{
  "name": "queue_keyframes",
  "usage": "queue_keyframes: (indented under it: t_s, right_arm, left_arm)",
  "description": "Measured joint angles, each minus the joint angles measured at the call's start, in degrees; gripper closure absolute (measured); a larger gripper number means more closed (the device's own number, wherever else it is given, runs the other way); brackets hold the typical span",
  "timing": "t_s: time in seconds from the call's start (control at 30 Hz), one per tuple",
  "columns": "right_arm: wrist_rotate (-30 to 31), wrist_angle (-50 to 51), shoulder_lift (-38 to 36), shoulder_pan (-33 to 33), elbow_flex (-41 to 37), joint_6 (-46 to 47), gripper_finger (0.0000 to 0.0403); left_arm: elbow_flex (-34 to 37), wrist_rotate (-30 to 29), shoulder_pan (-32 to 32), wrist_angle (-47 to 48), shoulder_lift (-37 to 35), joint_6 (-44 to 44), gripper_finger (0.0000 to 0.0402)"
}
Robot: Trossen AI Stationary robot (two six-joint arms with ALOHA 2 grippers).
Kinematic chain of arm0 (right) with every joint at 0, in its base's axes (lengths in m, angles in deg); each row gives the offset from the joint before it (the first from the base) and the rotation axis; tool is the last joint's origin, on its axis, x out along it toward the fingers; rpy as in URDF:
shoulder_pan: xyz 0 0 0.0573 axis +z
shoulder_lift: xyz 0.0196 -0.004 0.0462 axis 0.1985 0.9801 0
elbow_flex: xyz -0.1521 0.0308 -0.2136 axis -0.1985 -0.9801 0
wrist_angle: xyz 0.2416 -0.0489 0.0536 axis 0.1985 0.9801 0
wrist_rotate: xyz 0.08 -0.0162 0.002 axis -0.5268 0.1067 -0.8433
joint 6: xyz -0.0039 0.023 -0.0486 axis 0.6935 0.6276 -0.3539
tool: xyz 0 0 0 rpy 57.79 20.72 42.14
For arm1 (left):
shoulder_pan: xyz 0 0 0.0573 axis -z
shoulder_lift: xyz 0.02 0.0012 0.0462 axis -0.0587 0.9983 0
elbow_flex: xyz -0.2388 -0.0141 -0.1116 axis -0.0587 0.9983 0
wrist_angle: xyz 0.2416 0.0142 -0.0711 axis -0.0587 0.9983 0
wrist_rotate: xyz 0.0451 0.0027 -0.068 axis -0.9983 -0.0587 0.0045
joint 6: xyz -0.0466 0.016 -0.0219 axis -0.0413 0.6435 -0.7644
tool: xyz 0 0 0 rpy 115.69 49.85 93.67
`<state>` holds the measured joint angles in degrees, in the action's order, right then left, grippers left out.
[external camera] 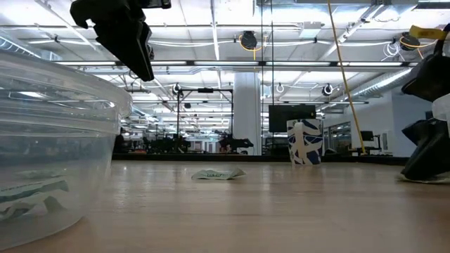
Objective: Pick and place Stevia / Truvia into bins
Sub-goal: Put the white stevia packet into the right transparent container
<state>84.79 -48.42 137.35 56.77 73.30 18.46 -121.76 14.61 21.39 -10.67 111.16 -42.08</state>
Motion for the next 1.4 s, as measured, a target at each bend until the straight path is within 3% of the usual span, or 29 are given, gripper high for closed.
queue_keyframes:
  t_s: [0.27, 0.43, 0.67, 0.87, 1.07, 1.4]
  right_arm:
    - [-0.02, -1.36, -0.07, 0.02, 0.35, -3.79, 0.0400]
    - [0.46, -1.63, -4.03, 0.02, 3.86, -10.72, 0.0401]
    - [0.62, -1.60, -9.05, 0.49, 14.27, -26.55, 0.0402]
    - [-6.86, 0.41, -0.92, 0.50, 26.48, -31.22, 0.0402]
    - [-10.83, 5.90, 10.16, 0.52, 36.30, -27.86, 0.0402]
    - [-14.00, 9.28, 15.62, 2.30, 37.75, -14.07, 0.0403]
  left_arm:
    - [0.00, 0.04, 0.00, 0.00, 0.00, 0.04, 0.0256]
    - [0.00, 0.06, 0.00, 0.02, 0.00, 0.07, 0.0256]
    - [0.00, 0.10, 0.00, 0.02, 0.00, -0.09, 0.0256]
    - [0.00, 0.13, 0.00, 0.02, 0.00, -0.09, 0.0256]
    - [0.00, 0.11, 0.00, 0.02, 0.00, -0.02, 0.0256]
    - [0.00, 0.21, 0.00, 0.02, 0.00, -0.03, 0.0256]
